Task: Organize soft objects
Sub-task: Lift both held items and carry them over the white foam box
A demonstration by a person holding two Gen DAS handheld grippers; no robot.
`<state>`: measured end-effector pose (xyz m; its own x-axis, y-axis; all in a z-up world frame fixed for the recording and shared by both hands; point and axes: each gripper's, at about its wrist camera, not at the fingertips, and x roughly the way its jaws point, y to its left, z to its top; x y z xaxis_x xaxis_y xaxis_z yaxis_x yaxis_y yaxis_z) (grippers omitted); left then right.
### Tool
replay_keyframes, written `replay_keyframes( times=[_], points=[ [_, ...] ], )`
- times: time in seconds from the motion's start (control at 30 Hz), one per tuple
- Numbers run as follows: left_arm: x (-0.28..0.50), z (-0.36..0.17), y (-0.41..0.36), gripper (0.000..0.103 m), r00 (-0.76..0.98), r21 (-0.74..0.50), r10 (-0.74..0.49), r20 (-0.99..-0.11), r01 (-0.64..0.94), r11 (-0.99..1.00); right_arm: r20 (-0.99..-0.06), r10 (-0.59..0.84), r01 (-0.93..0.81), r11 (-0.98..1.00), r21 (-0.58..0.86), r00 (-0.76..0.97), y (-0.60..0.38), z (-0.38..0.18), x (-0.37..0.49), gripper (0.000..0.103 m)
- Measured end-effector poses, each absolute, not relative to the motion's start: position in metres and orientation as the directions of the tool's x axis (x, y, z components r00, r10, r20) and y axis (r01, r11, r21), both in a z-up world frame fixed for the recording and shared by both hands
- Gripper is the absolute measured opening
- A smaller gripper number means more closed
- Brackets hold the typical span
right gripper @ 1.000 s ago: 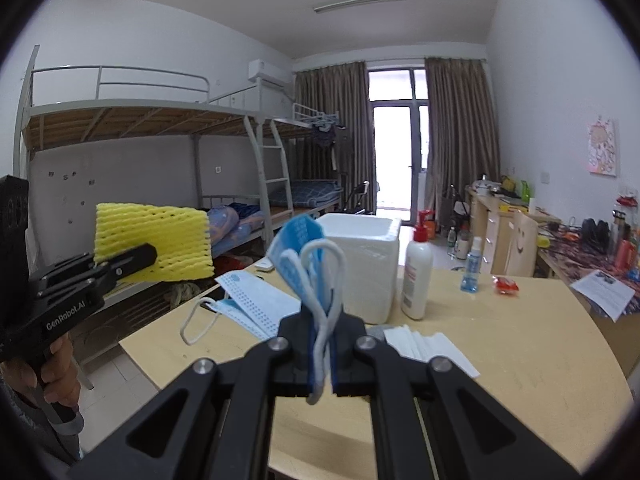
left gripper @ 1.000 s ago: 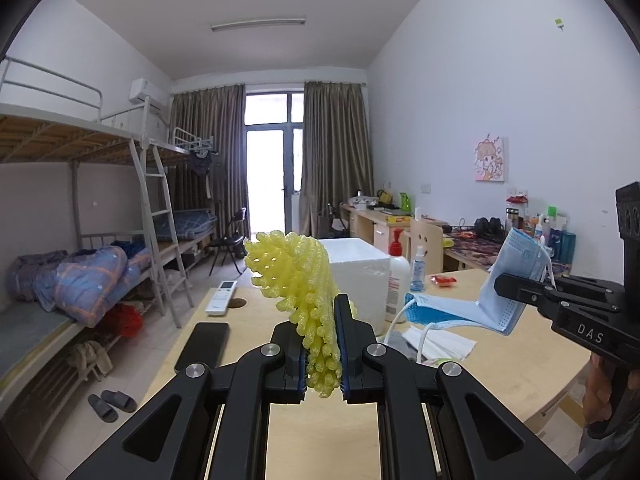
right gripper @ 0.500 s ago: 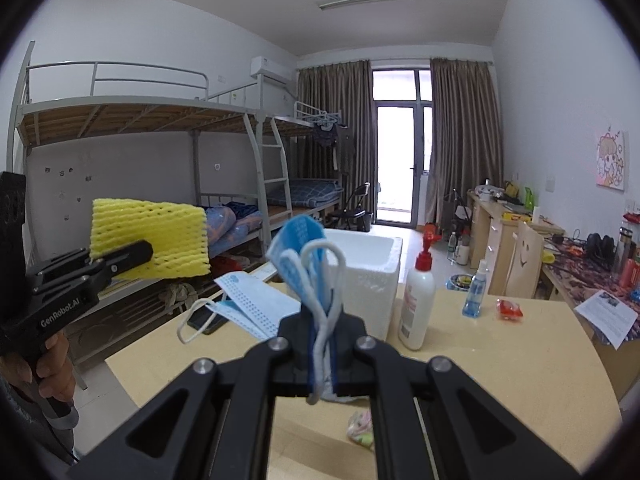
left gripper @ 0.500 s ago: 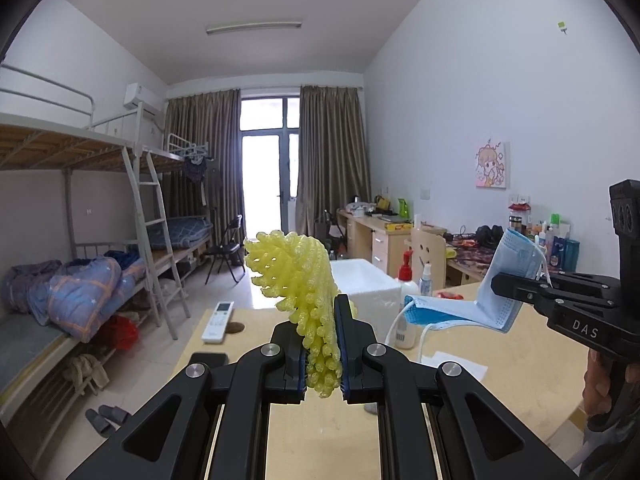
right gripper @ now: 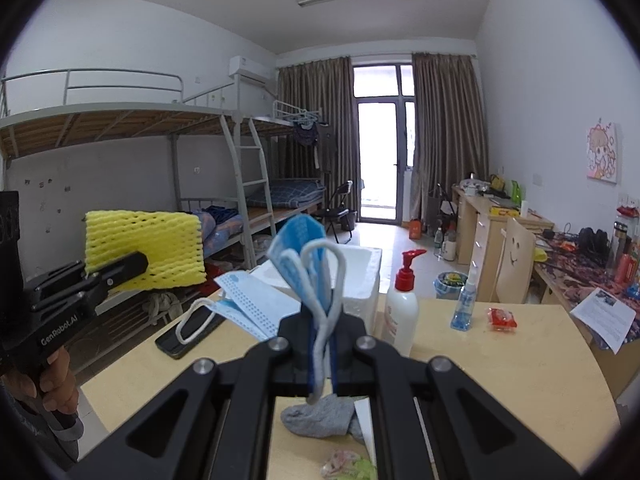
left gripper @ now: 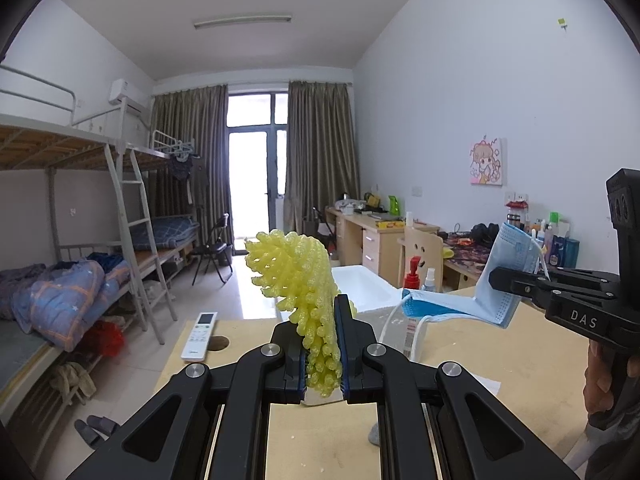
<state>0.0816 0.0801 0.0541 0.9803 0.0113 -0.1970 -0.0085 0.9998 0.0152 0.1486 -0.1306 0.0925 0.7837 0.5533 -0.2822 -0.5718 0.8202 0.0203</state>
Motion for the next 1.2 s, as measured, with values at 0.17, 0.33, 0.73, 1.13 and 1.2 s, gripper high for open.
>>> replay_keyframes(
  times=[0.17,0.33,0.73,1.13,1.2],
  points=[
    [0.098,0.057,0.08,0.012,0.979,0.018,0.015,-0.204,-0.011,1.0,-0.296,0.546,-0.569,0.822,0.011,0.784,-0.123,0.094,0.159,0.008],
    [0.111,0.06,0.084,0.012,0.976,0.002,0.003,-0.218,-0.003,1.0,-0.307,0.544,-0.568,0.823,0.012,0.781,-0.117,0.098,0.17,0.008],
    [0.143,0.075,0.089,0.012,0.973,-0.002,-0.023,-0.228,0.023,1.0,-0.314,0.523,-0.554,0.833,-0.009,0.792,-0.101,0.111,0.196,0.008],
    [0.179,0.076,0.096,0.012,0.972,0.008,-0.004,-0.234,0.006,1.0,-0.319,0.476,-0.512,0.858,-0.035,0.82,-0.085,0.116,0.226,0.008],
    [0.185,0.075,0.097,0.012,0.969,0.006,-0.013,-0.248,0.014,1.0,-0.311,0.464,-0.501,0.864,-0.047,0.829,-0.083,0.117,0.227,0.008]
  ],
)
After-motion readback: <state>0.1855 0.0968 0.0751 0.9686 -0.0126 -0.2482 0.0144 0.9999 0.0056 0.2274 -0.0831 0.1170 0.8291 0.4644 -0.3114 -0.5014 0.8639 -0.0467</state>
